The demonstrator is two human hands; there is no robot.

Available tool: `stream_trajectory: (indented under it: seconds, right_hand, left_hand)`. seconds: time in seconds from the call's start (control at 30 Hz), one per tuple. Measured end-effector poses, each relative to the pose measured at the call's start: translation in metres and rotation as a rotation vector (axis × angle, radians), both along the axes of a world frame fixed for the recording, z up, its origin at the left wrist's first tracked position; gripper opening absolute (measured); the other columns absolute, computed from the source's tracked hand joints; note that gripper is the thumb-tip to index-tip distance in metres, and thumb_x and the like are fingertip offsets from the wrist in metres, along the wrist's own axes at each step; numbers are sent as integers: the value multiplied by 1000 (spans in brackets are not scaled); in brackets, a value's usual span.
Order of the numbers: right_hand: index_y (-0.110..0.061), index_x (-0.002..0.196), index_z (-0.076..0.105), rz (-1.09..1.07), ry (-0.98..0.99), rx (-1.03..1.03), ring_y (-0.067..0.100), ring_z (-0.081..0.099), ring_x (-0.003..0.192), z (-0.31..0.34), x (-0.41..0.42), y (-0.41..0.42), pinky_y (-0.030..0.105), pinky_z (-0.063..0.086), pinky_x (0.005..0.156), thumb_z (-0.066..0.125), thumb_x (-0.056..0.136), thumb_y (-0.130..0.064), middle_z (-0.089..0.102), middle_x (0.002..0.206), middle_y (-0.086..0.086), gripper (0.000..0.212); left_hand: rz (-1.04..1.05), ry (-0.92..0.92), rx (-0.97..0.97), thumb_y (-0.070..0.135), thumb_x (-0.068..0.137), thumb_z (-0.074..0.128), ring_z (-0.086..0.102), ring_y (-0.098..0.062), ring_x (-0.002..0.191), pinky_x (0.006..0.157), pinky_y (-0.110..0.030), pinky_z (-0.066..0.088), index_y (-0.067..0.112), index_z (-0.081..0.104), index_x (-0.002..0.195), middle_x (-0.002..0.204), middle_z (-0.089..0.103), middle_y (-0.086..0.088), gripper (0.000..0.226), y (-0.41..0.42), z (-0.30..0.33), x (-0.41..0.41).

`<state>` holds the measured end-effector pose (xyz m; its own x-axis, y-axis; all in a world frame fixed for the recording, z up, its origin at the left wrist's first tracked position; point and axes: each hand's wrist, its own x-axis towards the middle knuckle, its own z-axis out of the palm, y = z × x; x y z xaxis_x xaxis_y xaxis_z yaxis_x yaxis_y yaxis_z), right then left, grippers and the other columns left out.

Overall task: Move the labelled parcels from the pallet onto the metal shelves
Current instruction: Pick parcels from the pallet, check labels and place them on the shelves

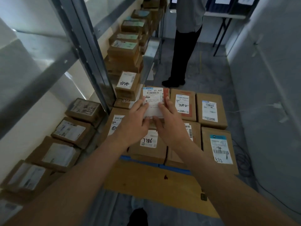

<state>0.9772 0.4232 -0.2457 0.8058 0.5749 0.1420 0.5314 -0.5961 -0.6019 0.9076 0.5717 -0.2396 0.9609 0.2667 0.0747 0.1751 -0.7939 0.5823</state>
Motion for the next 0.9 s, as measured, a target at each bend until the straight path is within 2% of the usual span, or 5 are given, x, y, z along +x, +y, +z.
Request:
stream_trajectory:
  seconds: [0.1, 0.33, 0.43, 0.53, 0.9]
  right_hand:
    - [-11, 154, 38, -32, 34, -4, 22, 18, 153, -8, 22, 23, 24, 23, 113, 55, 104, -28, 12, 169, 6, 56]
    - [-11, 157, 33, -89, 67, -34, 19, 14, 154, -23, 69, 68, 29, 28, 116, 55, 102, -26, 7, 170, 2, 61]
    - [-12, 156, 34, -103, 97, -5, 13, 13, 153, -28, 85, 82, 19, 23, 110, 56, 101, -24, 8, 170, 1, 61]
    - [-13, 156, 35, -107, 117, -3, 12, 9, 154, -37, 104, 92, 20, 21, 110, 56, 100, -25, 7, 170, -1, 61]
    - [-13, 152, 44, -88, 170, 56, 16, 22, 152, -65, 171, 117, 17, 22, 111, 62, 99, -23, 19, 167, 2, 57]
  left_hand:
    - [-11, 12, -27, 24, 104, 55, 19, -12, 153, 117, -30, 36, 11, 34, 158, 169, 13, 9, 60, 24, -9, 29]
    - [-57, 40, -60, 21, 103, 55, 16, -15, 154, 122, -28, 26, 8, 36, 157, 169, 14, 5, 58, 68, -25, 83]
    - [-73, 59, -62, 21, 103, 55, 15, -14, 155, 123, -31, 27, 8, 35, 157, 169, 14, 5, 59, 82, -32, 102]
    - [-75, 87, -56, 21, 103, 54, 13, -14, 155, 122, -28, 24, 8, 34, 158, 170, 12, 5, 59, 91, -37, 120]
    - [-36, 230, 17, 22, 106, 47, 14, -19, 155, 121, -34, 27, 11, 26, 160, 171, 0, 5, 59, 105, -45, 184]
